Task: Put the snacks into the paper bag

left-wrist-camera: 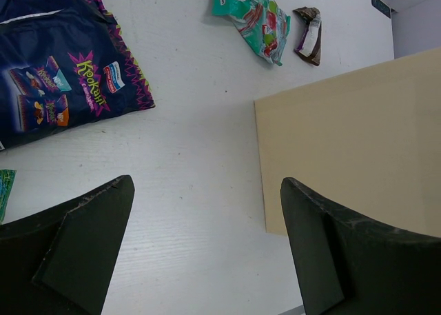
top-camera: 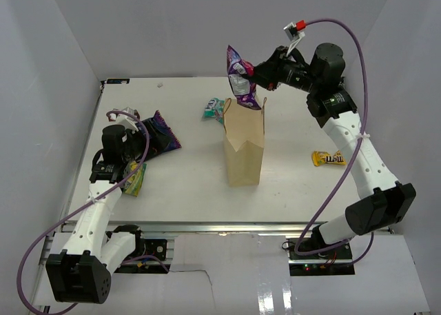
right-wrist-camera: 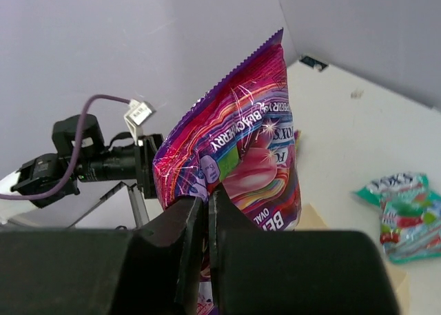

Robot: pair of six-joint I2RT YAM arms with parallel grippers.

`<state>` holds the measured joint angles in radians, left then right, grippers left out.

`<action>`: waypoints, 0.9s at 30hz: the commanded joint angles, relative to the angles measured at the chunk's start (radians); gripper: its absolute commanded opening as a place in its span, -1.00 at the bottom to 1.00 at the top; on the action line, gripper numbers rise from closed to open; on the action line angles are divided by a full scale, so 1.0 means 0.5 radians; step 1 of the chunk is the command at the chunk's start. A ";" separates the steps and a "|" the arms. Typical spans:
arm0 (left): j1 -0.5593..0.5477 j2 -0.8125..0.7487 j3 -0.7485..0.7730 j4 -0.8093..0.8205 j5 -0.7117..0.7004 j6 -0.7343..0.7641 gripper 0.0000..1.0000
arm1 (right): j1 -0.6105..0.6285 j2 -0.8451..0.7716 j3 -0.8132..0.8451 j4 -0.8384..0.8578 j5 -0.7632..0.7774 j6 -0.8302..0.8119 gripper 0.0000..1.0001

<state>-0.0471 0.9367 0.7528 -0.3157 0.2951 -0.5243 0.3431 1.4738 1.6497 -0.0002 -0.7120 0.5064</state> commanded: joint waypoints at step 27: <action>0.002 -0.060 0.050 -0.050 -0.038 -0.001 0.96 | 0.210 -0.395 -0.624 -0.267 0.651 -0.663 -0.42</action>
<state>-0.0471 0.9348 0.7528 -0.3374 0.2920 -0.5243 0.4362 1.2911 1.3273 -0.1852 -0.4107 0.2176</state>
